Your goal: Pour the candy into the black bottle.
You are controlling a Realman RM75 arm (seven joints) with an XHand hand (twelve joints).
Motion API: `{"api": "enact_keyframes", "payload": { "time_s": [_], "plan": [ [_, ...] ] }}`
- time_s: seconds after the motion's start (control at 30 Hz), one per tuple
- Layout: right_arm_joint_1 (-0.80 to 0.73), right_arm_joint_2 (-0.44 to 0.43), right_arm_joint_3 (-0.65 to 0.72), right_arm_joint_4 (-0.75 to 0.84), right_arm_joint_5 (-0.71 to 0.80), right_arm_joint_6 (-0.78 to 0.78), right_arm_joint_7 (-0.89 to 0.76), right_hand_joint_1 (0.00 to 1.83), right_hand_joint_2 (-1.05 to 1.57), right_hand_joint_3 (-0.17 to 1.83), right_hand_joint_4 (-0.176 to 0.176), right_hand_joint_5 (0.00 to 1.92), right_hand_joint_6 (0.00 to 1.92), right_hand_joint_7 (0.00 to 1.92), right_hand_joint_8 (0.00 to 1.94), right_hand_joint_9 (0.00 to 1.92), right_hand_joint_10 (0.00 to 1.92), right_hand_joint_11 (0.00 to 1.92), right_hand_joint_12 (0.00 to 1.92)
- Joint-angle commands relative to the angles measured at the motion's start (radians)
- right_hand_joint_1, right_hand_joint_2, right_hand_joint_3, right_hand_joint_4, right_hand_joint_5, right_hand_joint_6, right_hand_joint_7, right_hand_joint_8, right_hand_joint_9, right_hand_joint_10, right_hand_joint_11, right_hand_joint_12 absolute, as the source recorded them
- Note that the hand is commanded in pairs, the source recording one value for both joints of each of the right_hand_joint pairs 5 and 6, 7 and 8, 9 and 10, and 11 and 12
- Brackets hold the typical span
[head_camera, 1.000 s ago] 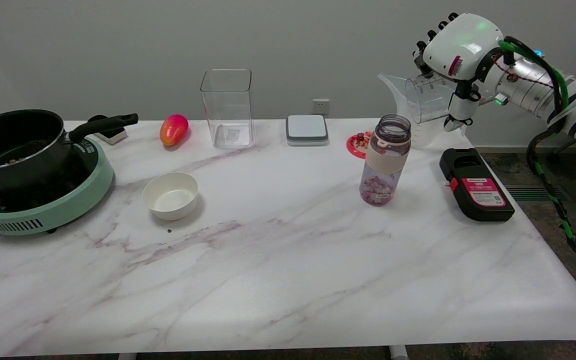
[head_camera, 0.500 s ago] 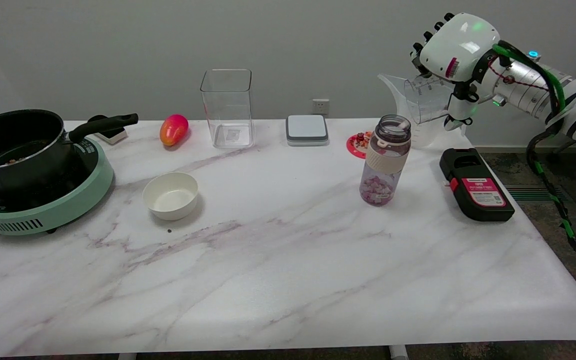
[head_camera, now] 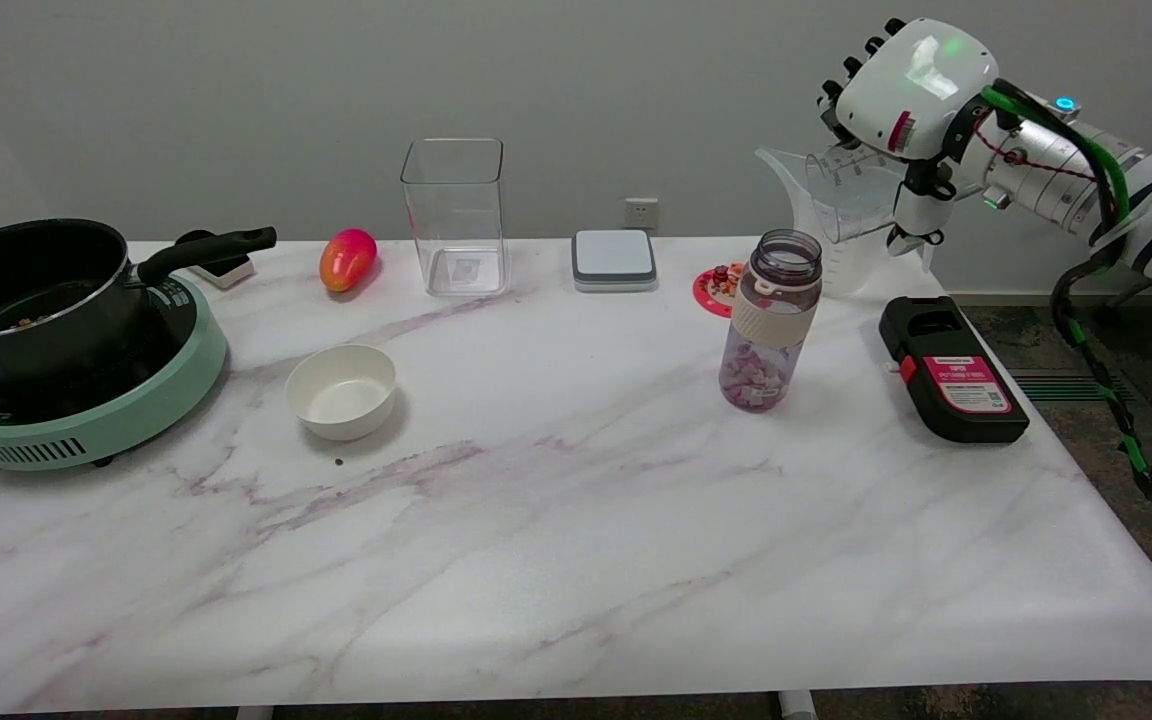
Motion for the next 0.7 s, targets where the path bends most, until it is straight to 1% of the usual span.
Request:
{"api": "enact_keyframes", "payload": {
  "time_s": [0.03,0.3,0.4,0.43,0.47,0.5,0.53,0.57,0.6,0.67,0.7],
  "plan": [
    [0.004,-0.001,0.0,0.008,-0.02,-0.005,-0.002,1.46,0.94,0.99,0.0,1.25,1.25,1.52,1.52,1.47,1.47,1.24,1.24],
    [0.004,-0.007,-0.008,0.017,-0.039,-0.011,-0.002,1.45,0.98,0.95,0.0,1.28,1.28,1.52,1.52,1.48,1.48,1.24,1.24],
    [0.002,-0.046,0.009,0.026,-0.017,-0.004,0.008,1.44,1.0,0.94,0.0,1.28,1.28,1.53,1.53,1.48,1.48,1.25,1.25],
    [-0.006,-0.075,0.034,0.033,0.002,-0.002,0.008,1.44,1.0,0.94,0.0,1.28,1.28,1.53,1.53,1.48,1.48,1.25,1.25],
    [-0.031,-0.082,0.031,0.124,-0.009,0.005,0.021,1.44,1.0,0.94,0.0,1.28,1.28,1.53,1.53,1.48,1.48,1.25,1.25],
    [-0.052,-0.101,0.04,0.18,-0.011,0.018,0.029,1.44,1.0,0.94,0.0,1.28,1.28,1.53,1.53,1.48,1.48,1.25,1.25],
    [-0.052,-0.186,0.127,0.042,0.048,0.033,0.008,1.44,1.01,0.94,0.0,1.28,1.28,1.53,1.53,1.48,1.48,1.25,1.25],
    [-0.064,-0.236,0.157,0.042,0.063,0.05,0.008,1.44,1.01,0.94,0.0,1.28,1.28,1.53,1.53,1.48,1.48,1.25,1.25],
    [-0.073,-0.309,0.189,0.039,0.083,0.08,0.008,1.43,1.01,0.94,0.0,1.28,1.28,1.54,1.54,1.49,1.49,1.25,1.25],
    [-0.075,-0.41,0.218,0.035,0.106,0.126,0.008,1.43,1.02,0.94,0.0,1.28,1.28,1.54,1.54,1.49,1.49,1.25,1.25],
    [-0.078,-0.474,0.233,0.029,0.111,0.156,0.008,1.43,1.02,0.95,0.0,1.28,1.28,1.54,1.54,1.49,1.49,1.25,1.25]
  ]
}}
